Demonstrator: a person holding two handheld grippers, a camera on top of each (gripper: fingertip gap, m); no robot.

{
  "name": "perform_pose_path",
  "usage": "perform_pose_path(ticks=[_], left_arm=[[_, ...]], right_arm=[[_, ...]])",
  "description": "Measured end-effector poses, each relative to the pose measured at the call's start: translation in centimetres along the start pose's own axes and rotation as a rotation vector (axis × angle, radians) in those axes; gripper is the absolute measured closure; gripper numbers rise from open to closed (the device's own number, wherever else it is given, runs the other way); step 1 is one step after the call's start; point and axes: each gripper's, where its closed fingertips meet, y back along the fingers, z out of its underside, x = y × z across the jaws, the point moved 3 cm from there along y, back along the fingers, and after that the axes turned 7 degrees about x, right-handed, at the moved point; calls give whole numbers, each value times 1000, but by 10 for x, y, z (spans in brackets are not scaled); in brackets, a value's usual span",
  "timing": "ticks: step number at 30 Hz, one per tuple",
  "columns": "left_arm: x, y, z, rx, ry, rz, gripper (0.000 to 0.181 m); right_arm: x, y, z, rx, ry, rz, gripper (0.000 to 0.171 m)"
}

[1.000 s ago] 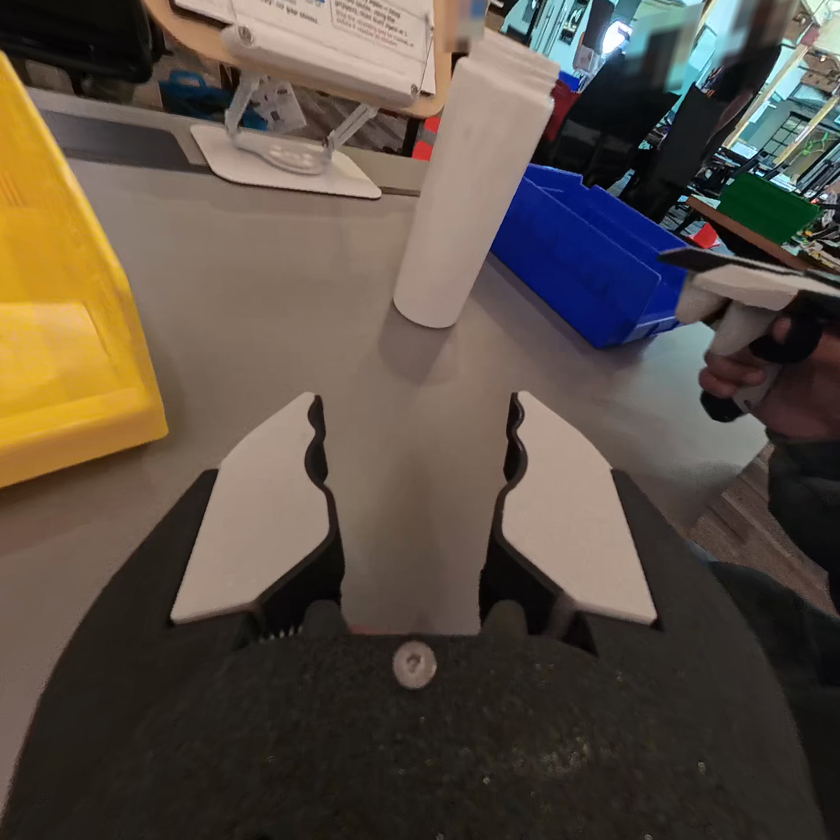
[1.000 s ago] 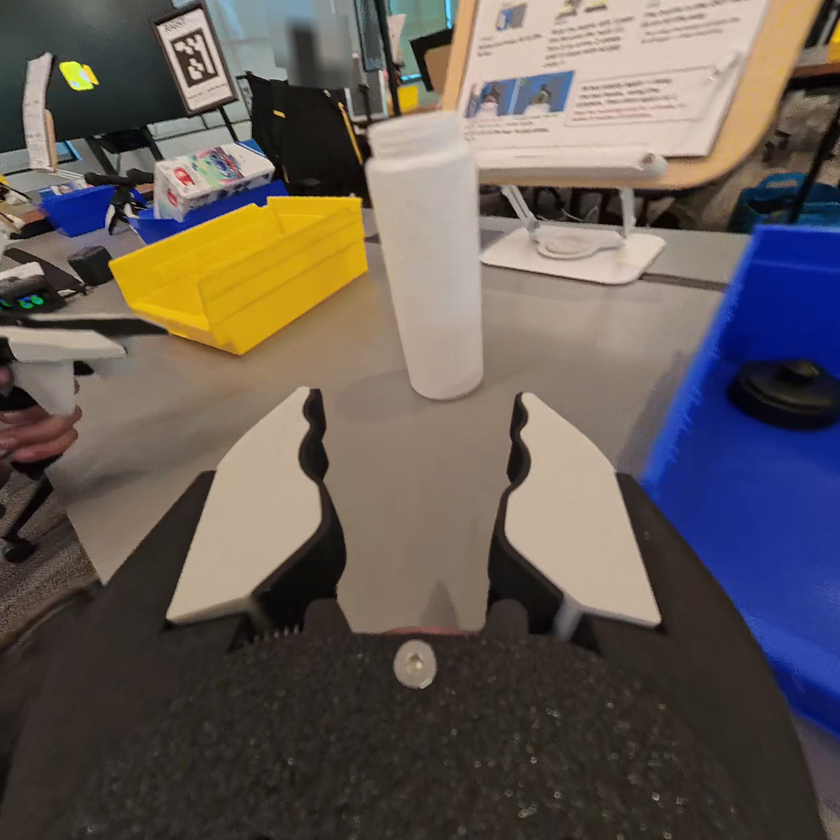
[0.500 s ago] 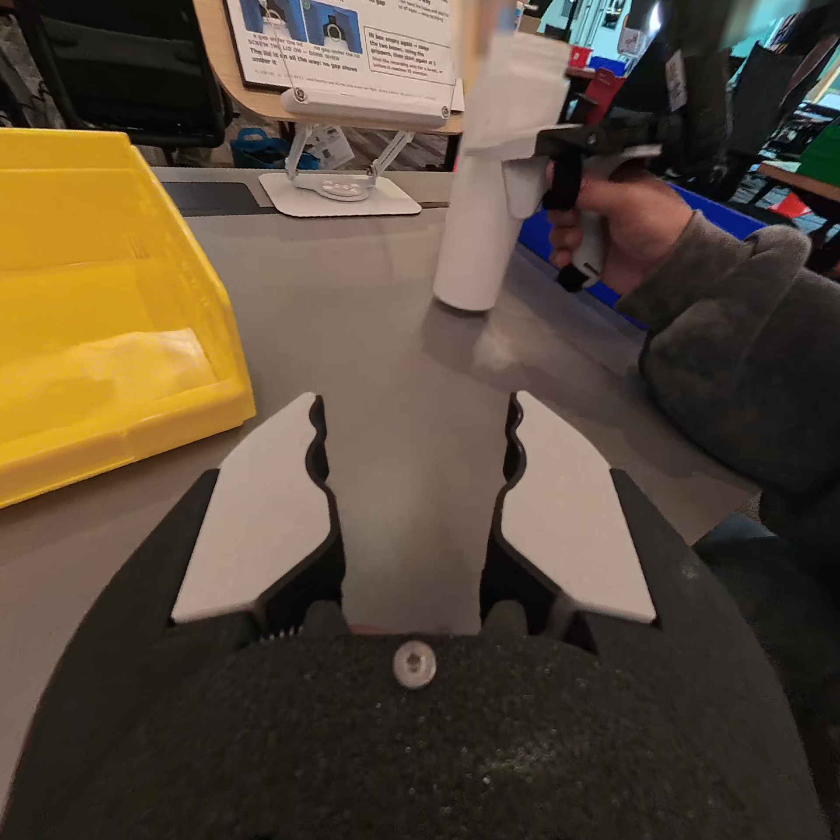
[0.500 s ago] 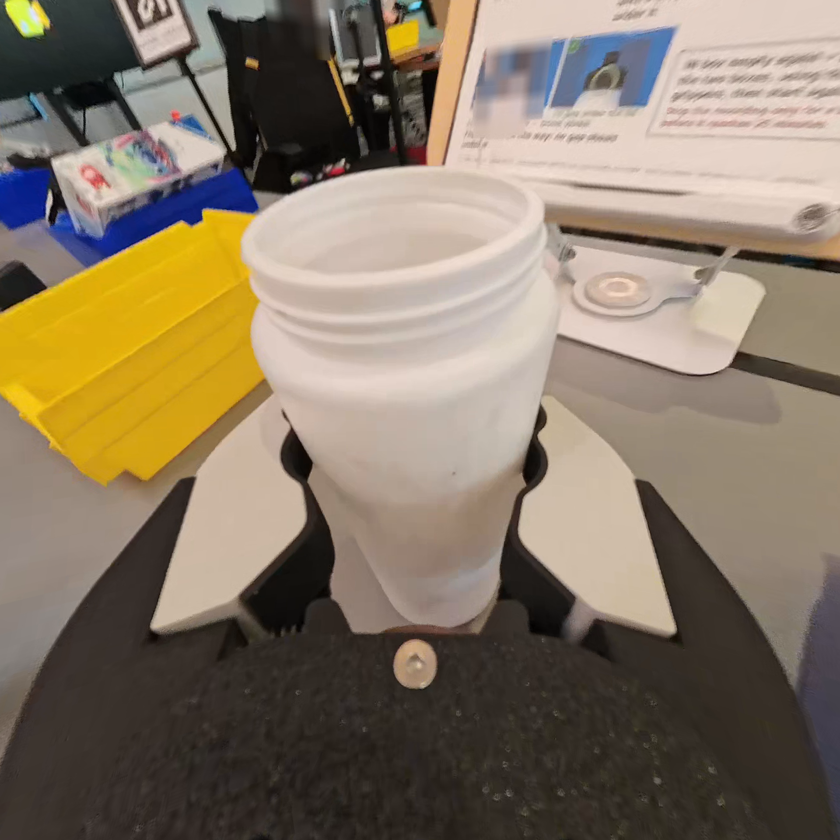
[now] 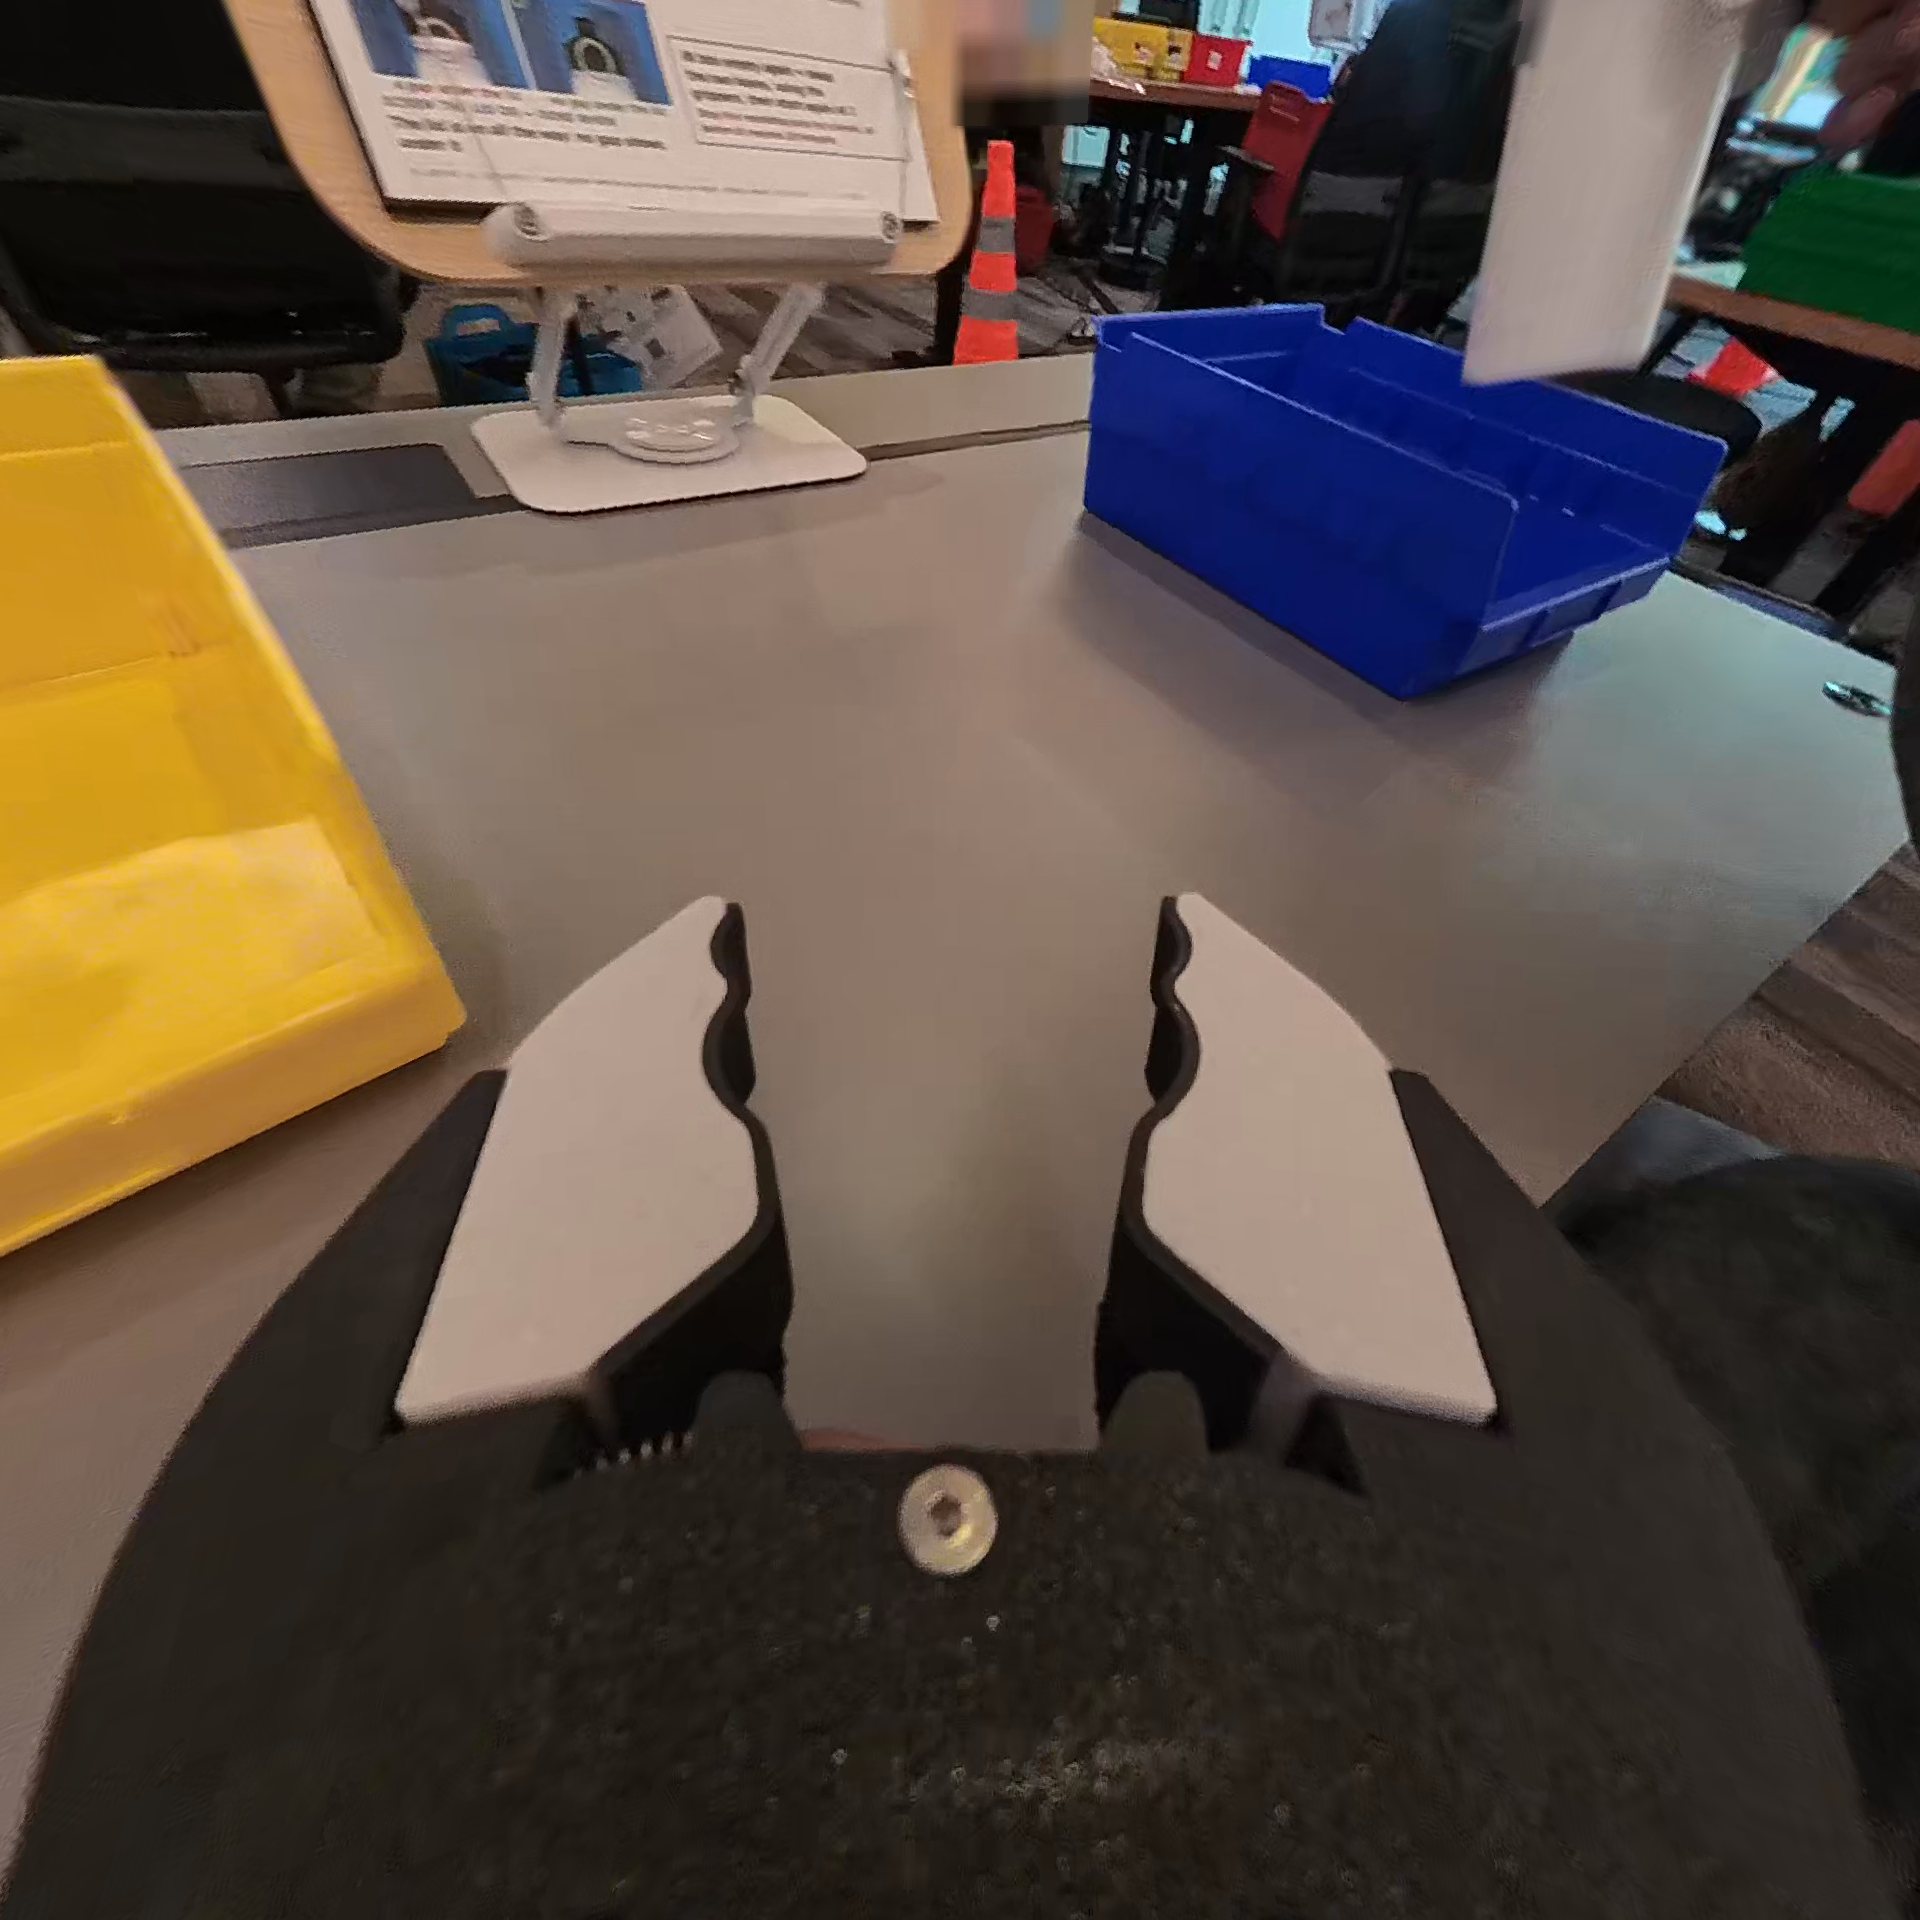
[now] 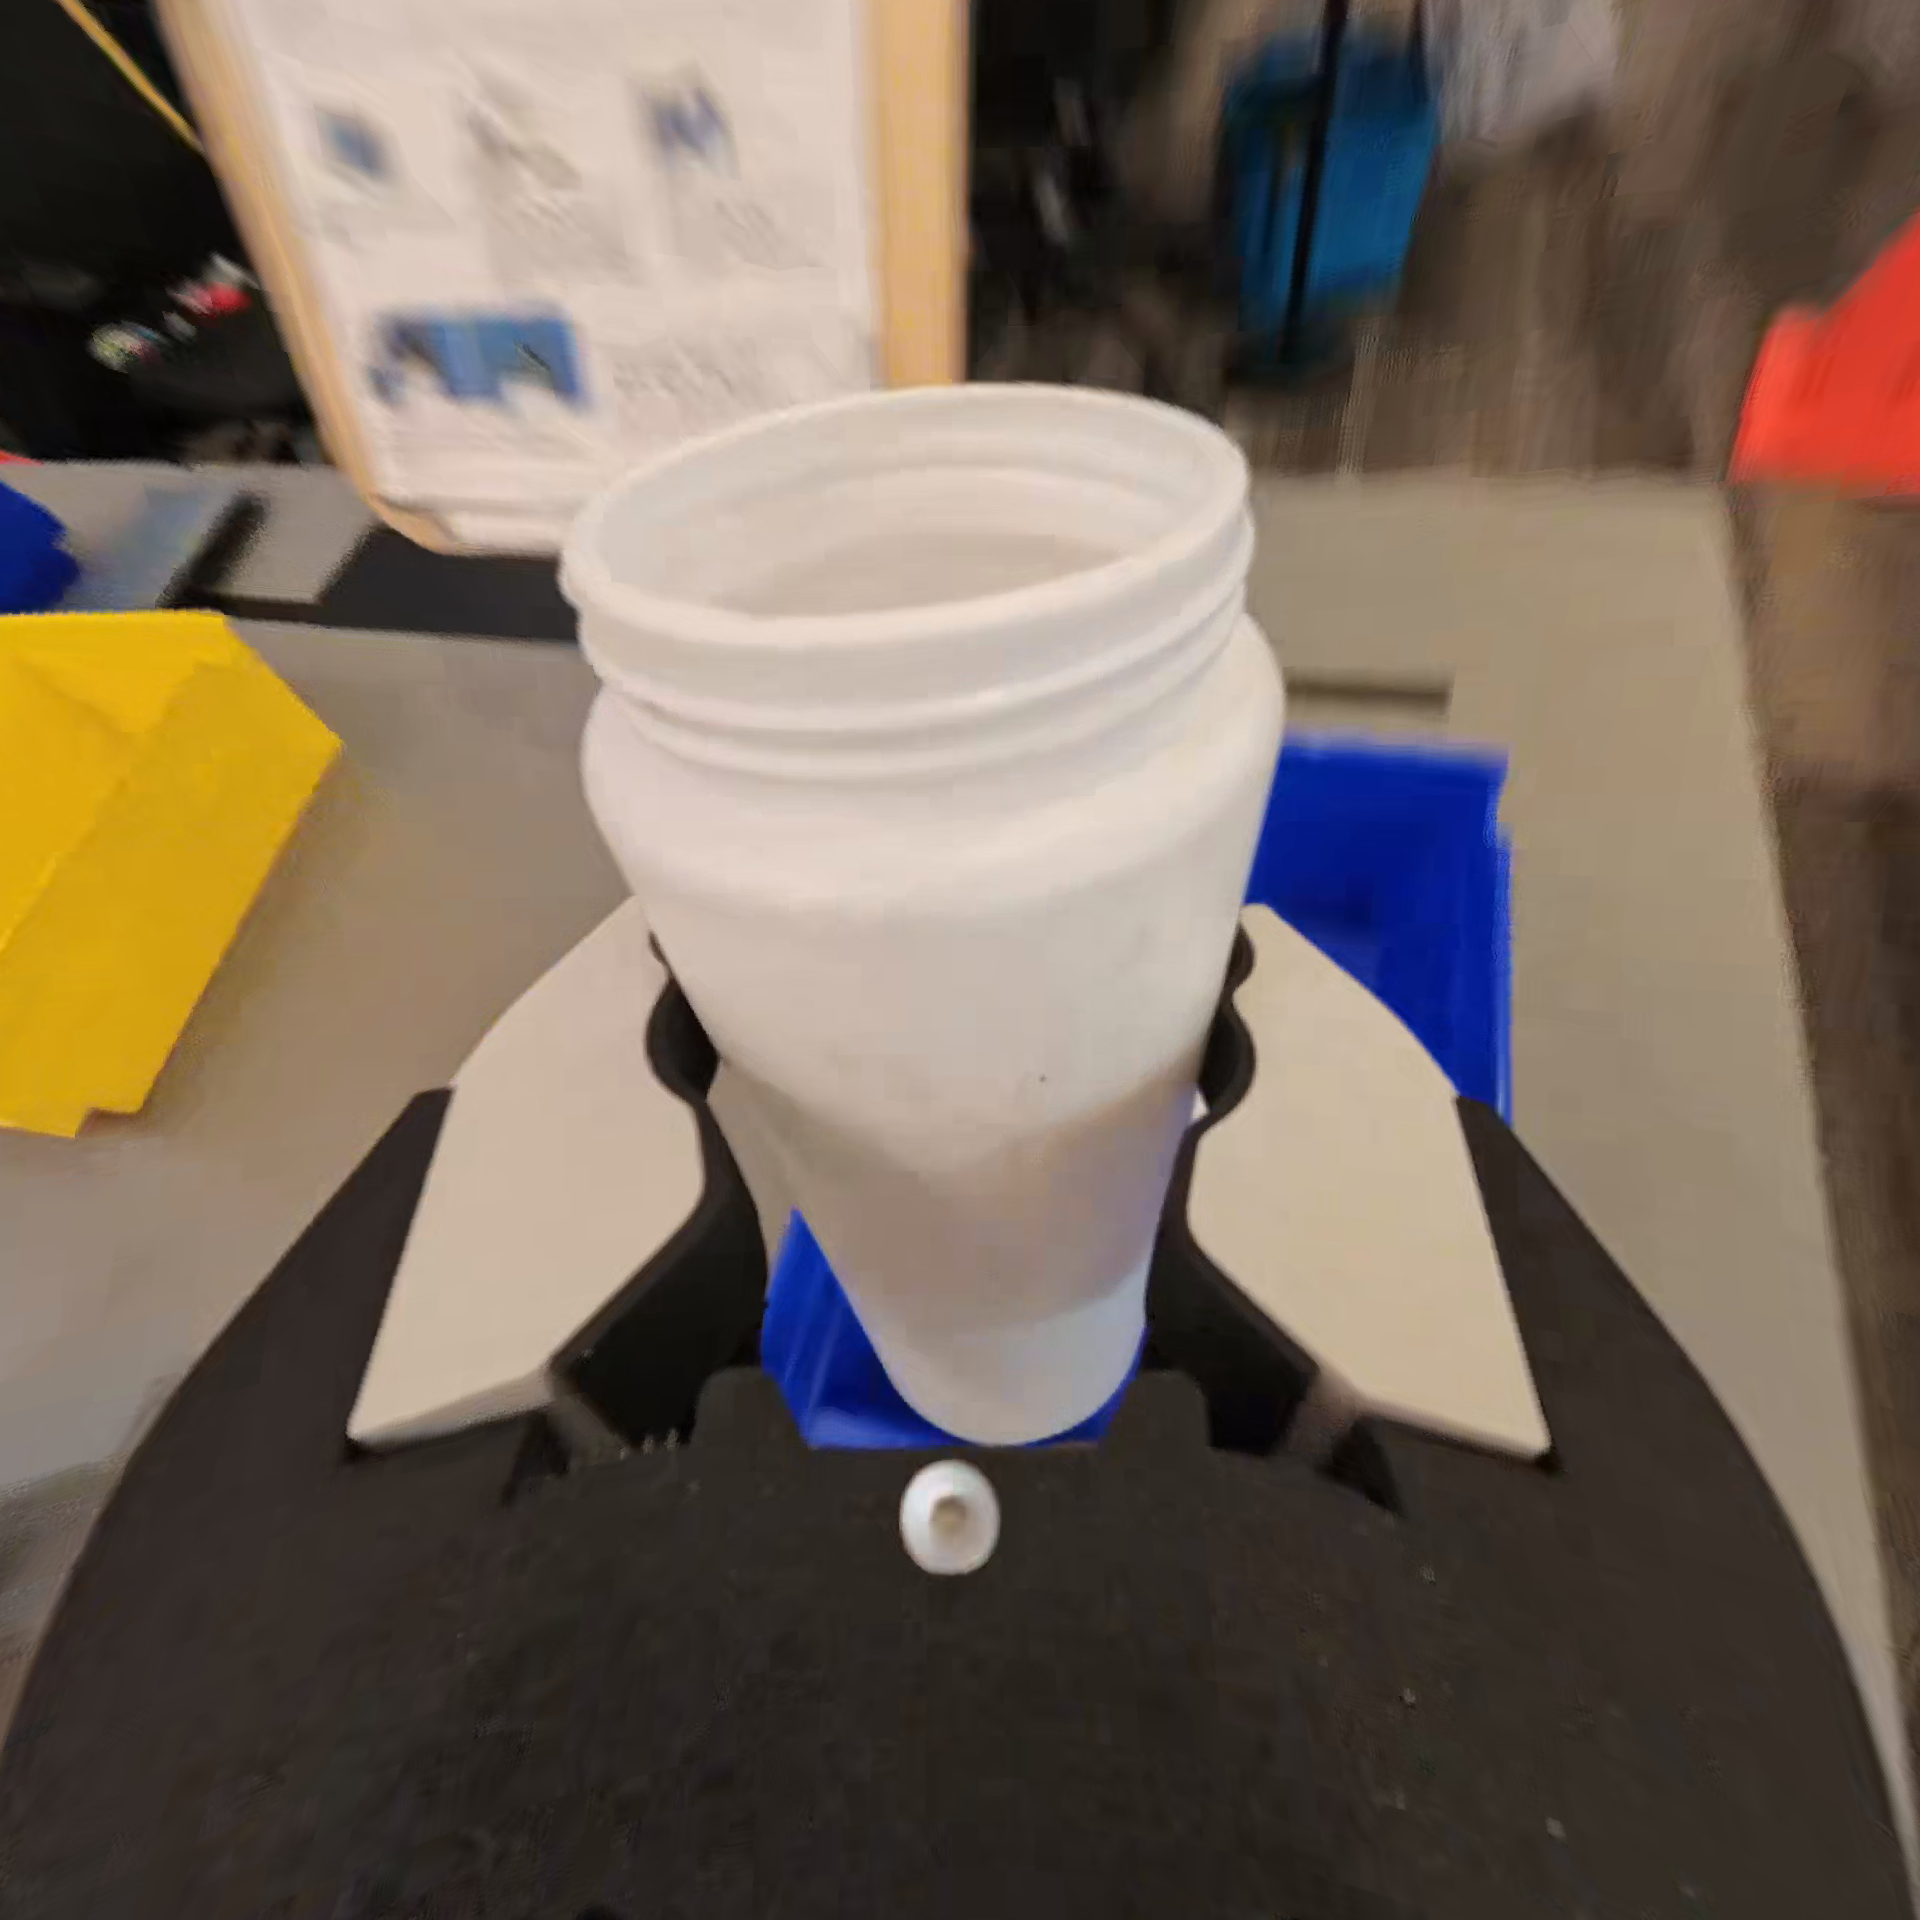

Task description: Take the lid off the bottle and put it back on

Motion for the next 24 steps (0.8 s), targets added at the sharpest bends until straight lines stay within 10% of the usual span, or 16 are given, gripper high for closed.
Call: perform_pose_path(ticks=[6, 12, 21, 24], left_arm=[[25, -17, -2, -3, 90, 177, 108], [29, -26, 4, -44, 54, 189, 108], [22, -11, -3, -1, -102, 99, 93], [12, 9, -32, 107, -114, 18, 92]], right_arm=[[66, -77, 117, -573, -452, 4, 77], [88, -120, 167, -769, -597, 181, 81], [83, -83, 100, -478, -368, 204, 54], [43, -20, 47, -136, -110, 148, 82]])
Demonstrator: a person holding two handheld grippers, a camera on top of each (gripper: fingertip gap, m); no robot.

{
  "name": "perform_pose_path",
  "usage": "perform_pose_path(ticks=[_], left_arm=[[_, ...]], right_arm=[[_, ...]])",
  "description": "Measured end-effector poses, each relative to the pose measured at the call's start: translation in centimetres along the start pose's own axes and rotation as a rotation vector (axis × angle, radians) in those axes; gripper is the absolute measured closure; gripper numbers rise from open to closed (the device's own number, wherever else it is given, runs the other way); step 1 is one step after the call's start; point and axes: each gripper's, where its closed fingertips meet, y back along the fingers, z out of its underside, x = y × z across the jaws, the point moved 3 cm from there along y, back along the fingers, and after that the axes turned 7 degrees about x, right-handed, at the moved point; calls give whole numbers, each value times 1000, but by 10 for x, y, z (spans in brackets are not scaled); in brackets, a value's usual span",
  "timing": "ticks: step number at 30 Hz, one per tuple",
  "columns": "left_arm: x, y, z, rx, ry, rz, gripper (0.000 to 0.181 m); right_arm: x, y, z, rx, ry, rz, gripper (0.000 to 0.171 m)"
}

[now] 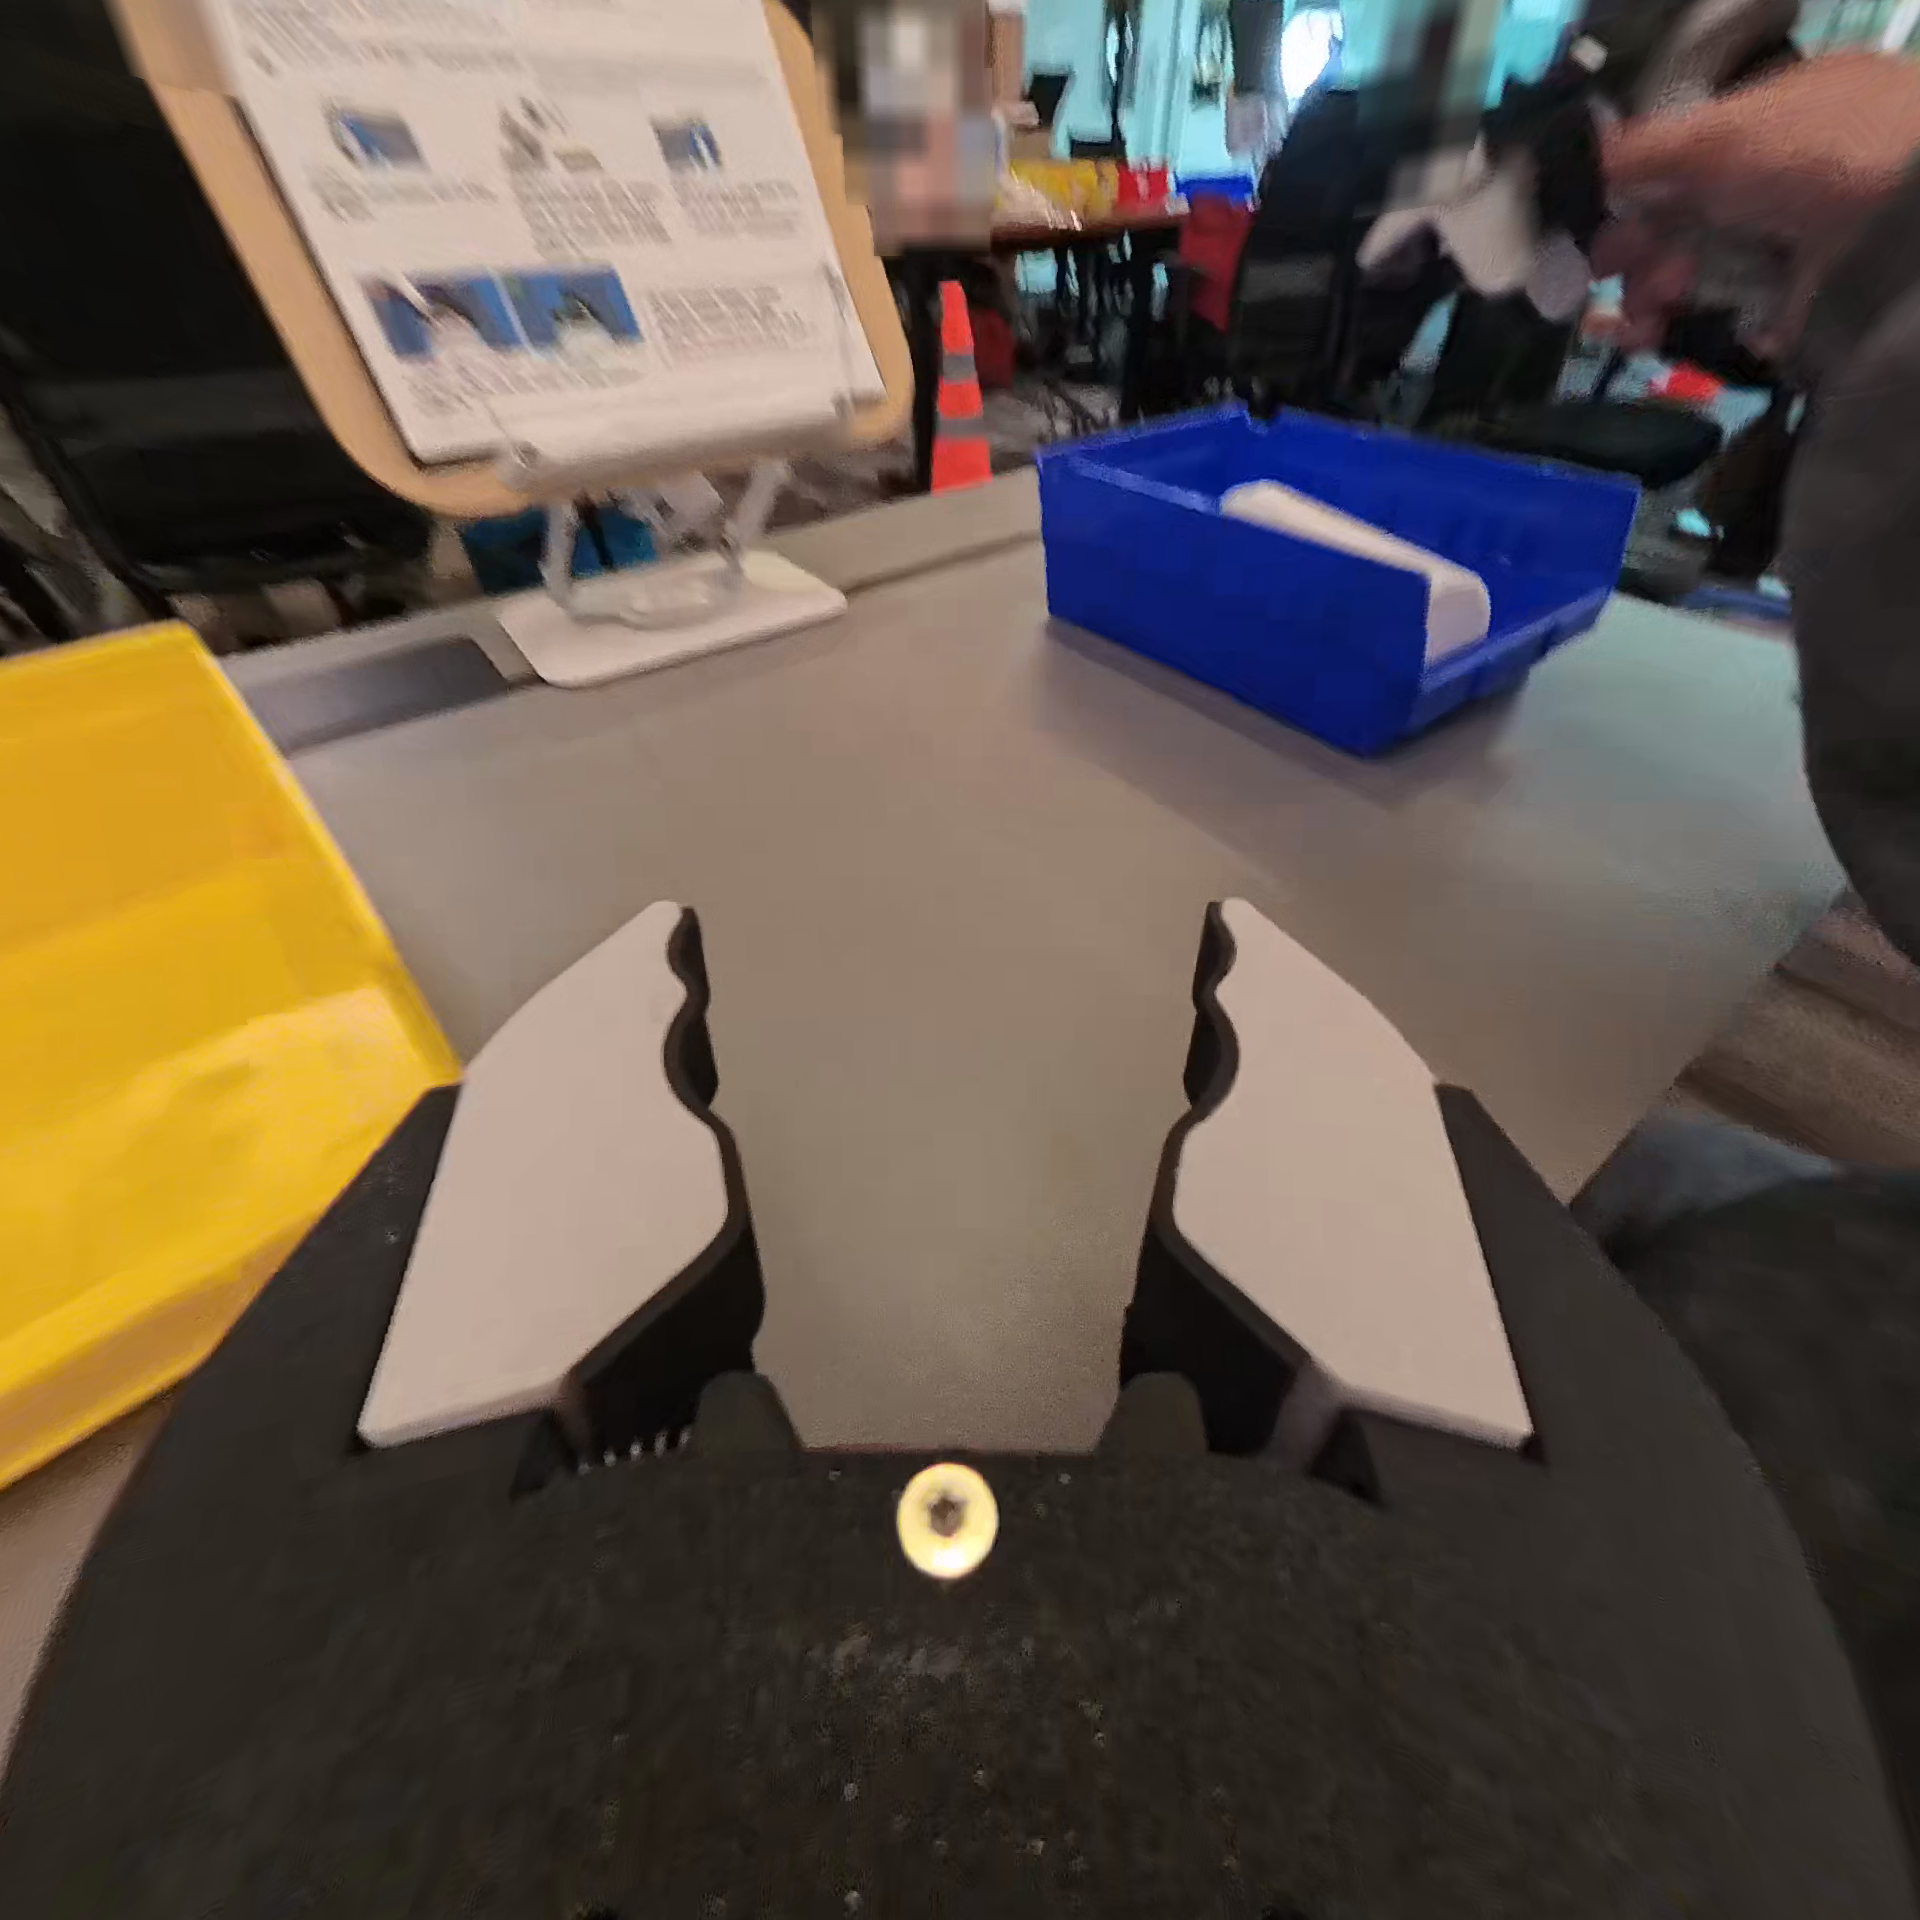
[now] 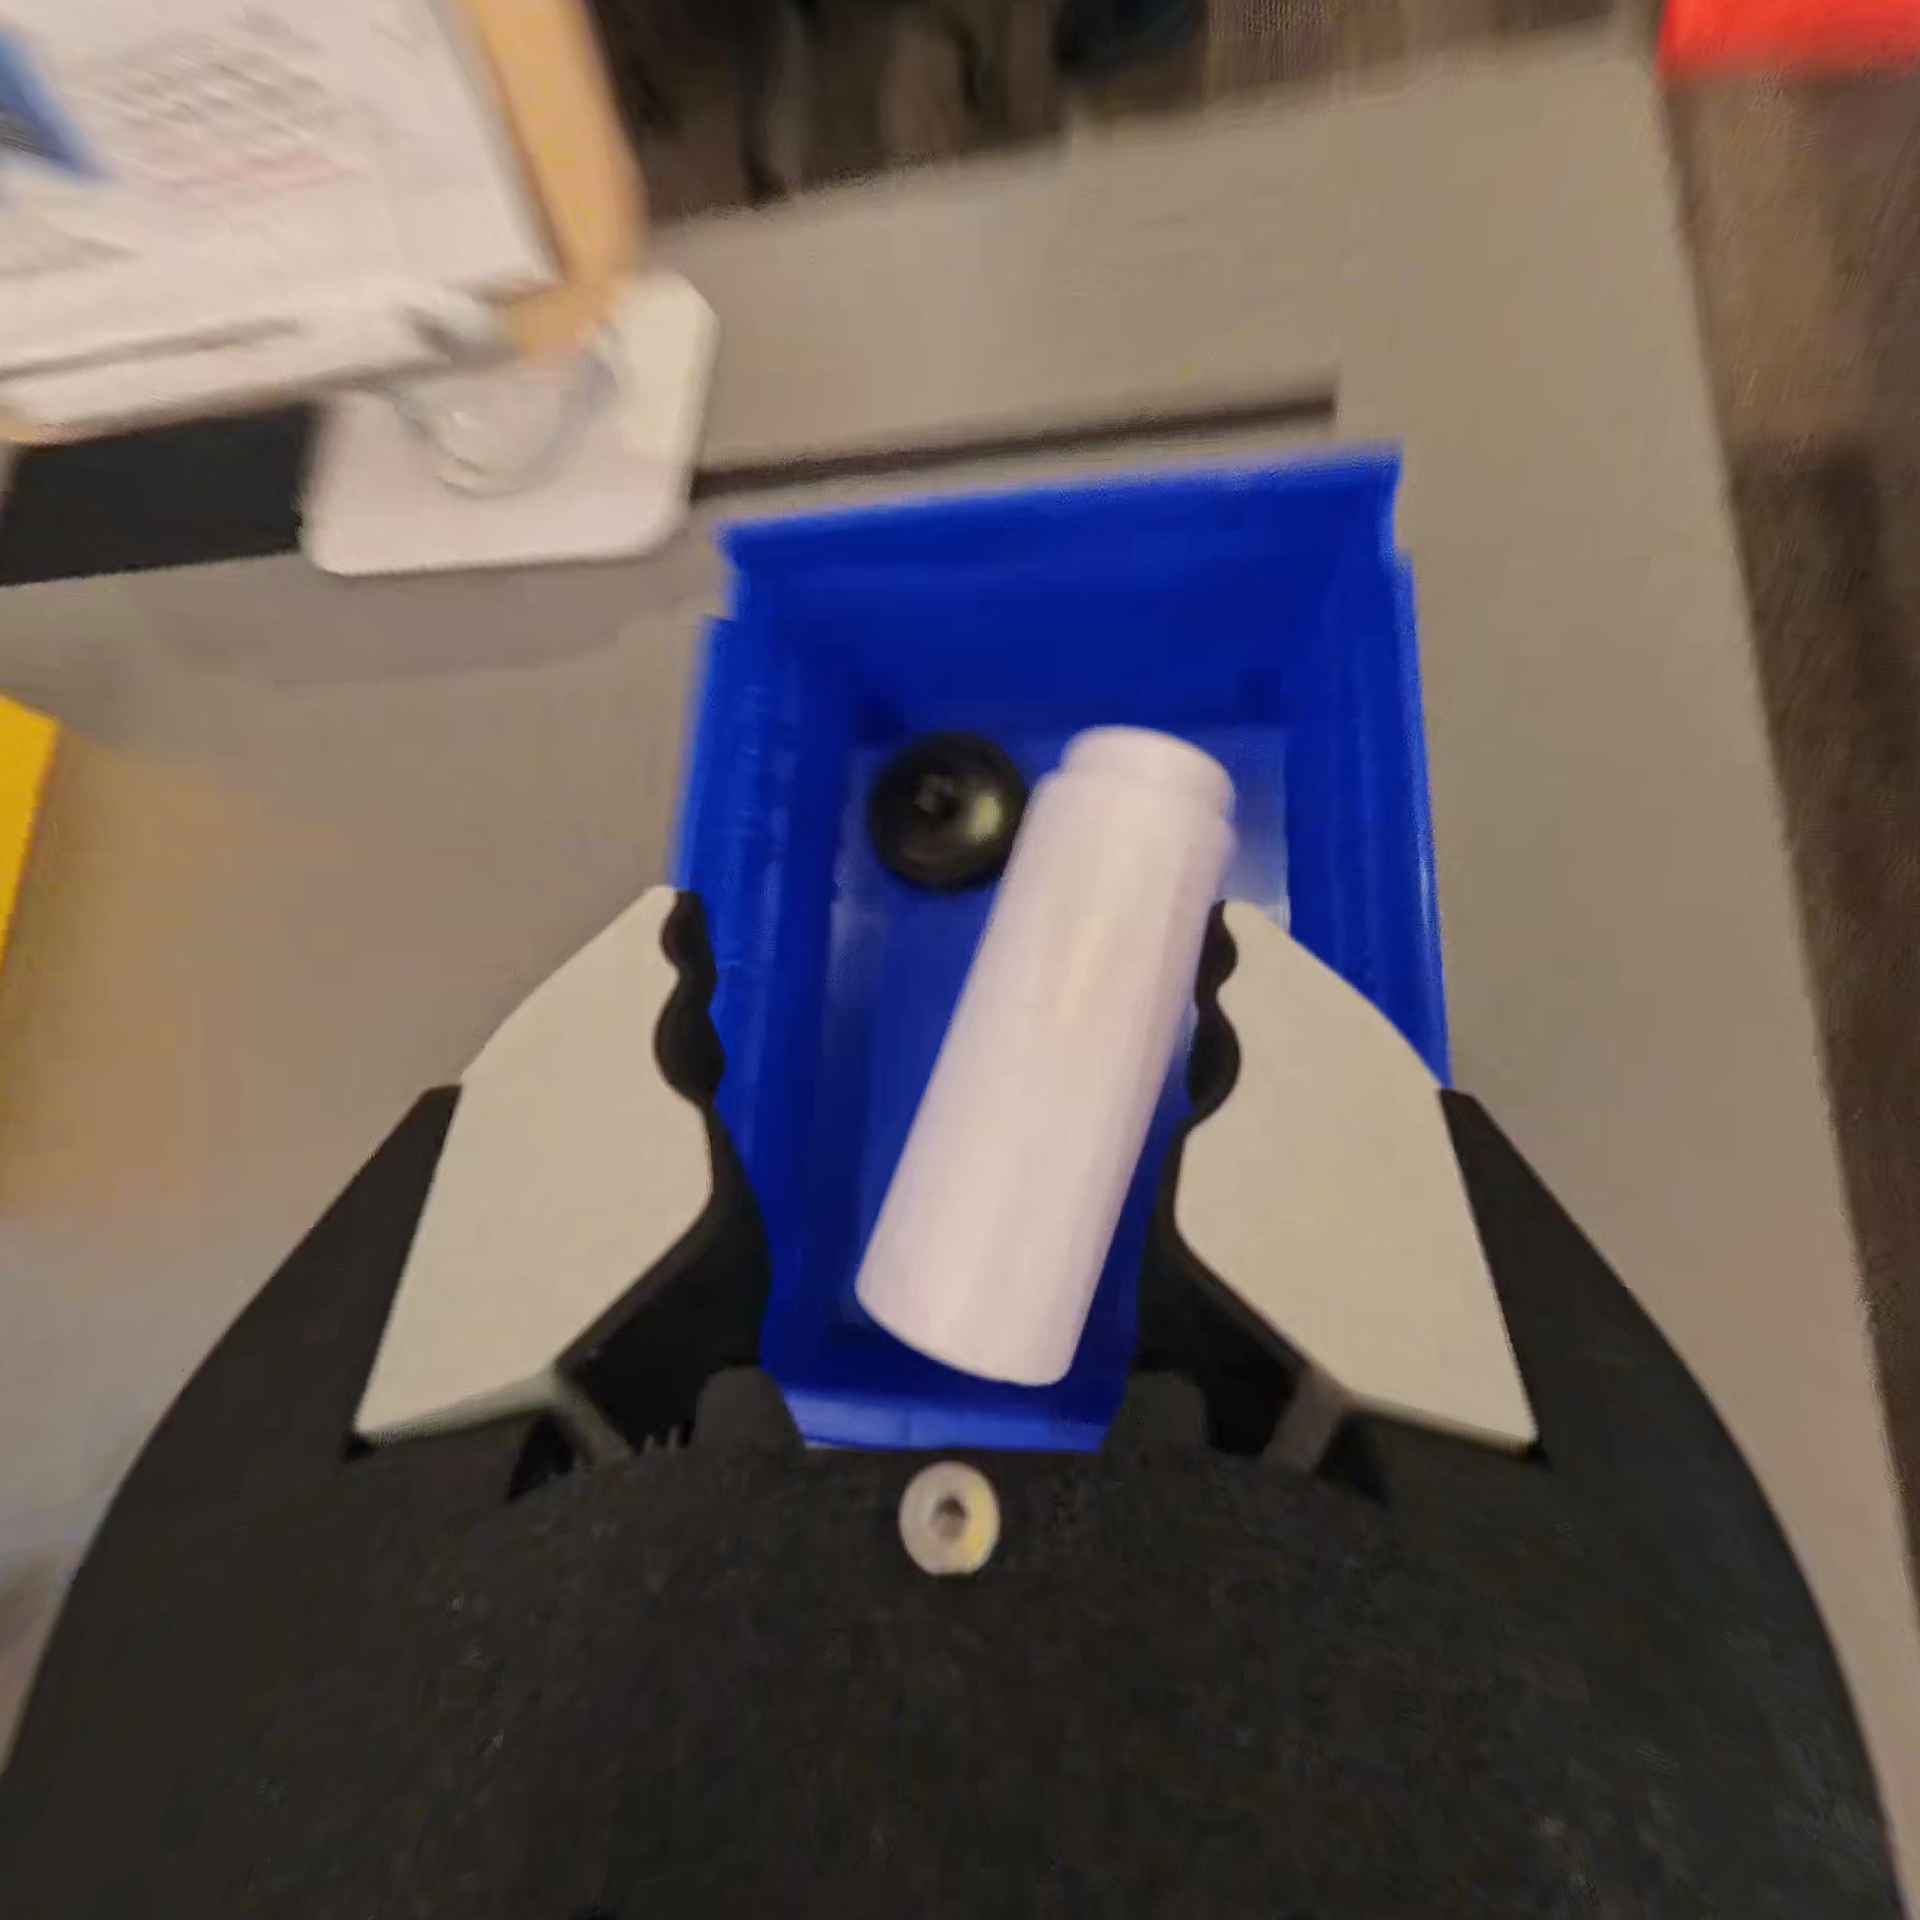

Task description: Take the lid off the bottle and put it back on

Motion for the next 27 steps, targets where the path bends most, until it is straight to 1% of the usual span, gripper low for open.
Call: perform_pose_path(ticks=[2, 4, 5, 6, 7, 8, 9, 10, 11, 13, 15, 17, 18, 20, 22, 23, 24, 25, 27], left_arm=[[-6, 14, -29, 61, -10, -42, 93], [-6, 31, -66, 105, -26, -59, 94], [-3, 40, -86, 120, -37, -55, 95], [-1, 48, -106, 129, -54, -61, 97], [0, 54, -123, 132, -69, -76, 100], [2, 59, -136, 125, -64, -89, 103], [7, 63, -148, 110, -36, -79, 103], [14, 66, -160, 101, 2, -48, 102], [19, 69, -170, 98, 43, -30, 104], [23, 70, -178, 86, 103, -22, 108], [19, 63, -160, 68, 139, -48, 108], [8, 52, -125, 73, 166, -107, 106], [0, 47, -104, 83, 165, -156, 106], [-19, 37, -60, 85, 144, -266, 108], [-36, 31, -23, 87, 141, -362, 118], [-42, 29, -9, 104, 154, -392, 120], [-46, 27, 3, 115, 168, -401, 120], [-48, 24, 14, 81, 194, -394, 119], [-47, 21, 28, -25, 262, -341, 109]], right_arm=[[-27, 48, 1, 222, 146, -53, 85], [-52, 87, 23, 420, 261, -129, 87], [-58, 103, 38, 502, 286, -145, 95], [-61, 115, 55, 563, 274, -140, 107], [-65, 125, 74, 605, 235, -152, 112], [-72, 129, 95, 630, 168, -180, 111], [-81, 130, 117, 635, 131, -222, 105], [-87, 128, 138, 624, 117, -227, 96], [-88, 125, 156, 615, 132, -200, 91], [-87, 123, 179, 589, 226, -143, 95], [-87, 125, 183, 572, 351, -100, 98], [-80, 123, 182, 620, 443, -46, 106], [-75, 120, 184, 643, 456, -14, 108], [-66, 113, 190, 639, 437, 15, 115], [-65, 106, 194, 584, 403, -15, 114], [-65, 104, 194, 568, 379, -33, 114], [-65, 102, 195, 561, 357, -50, 113], [-65, 100, 195, 552, 336, -63, 113], [-65, 96, 197, 525, 291, -81, 111]])
